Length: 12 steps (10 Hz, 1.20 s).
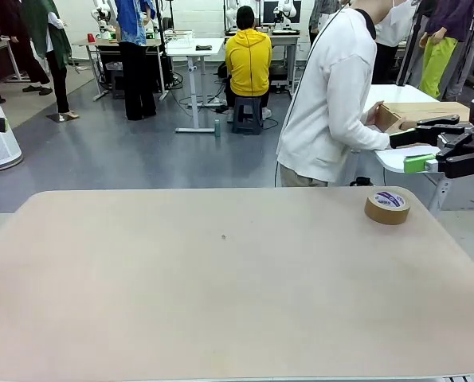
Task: Wrap the clocks to prevent damage.
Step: After the human seals the box with tape, release both hands from the side flaps of the Package Box.
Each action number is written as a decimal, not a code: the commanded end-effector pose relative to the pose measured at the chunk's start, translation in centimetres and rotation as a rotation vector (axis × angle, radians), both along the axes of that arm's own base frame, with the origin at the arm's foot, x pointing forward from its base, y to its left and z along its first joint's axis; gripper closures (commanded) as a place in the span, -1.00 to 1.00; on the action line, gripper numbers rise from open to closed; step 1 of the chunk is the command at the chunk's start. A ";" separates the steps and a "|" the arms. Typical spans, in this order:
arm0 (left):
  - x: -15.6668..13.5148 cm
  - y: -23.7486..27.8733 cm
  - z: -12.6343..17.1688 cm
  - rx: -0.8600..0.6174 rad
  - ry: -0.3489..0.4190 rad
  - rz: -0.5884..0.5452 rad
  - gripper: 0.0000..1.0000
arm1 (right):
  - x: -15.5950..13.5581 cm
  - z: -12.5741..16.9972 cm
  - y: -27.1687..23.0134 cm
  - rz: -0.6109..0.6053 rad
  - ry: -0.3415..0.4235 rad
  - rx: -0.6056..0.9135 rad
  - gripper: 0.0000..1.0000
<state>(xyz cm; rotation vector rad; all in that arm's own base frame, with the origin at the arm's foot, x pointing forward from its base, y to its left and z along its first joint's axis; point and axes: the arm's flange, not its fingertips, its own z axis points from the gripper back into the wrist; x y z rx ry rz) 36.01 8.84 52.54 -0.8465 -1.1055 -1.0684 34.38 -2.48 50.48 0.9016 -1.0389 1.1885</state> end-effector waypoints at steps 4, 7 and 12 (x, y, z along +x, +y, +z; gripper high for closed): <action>0.0 0.1 0.1 -0.010 0.003 0.001 -1.00 | 0.1 -0.1 0.1 0.001 0.001 0.015 -1.00; 0.0 0.1 0.1 -0.010 0.003 0.001 -1.00 | 0.1 -0.1 0.1 0.001 0.001 0.015 -1.00; 0.0 0.1 0.1 -0.010 0.003 0.001 -1.00 | 0.1 -0.1 0.1 0.001 0.001 0.015 -1.00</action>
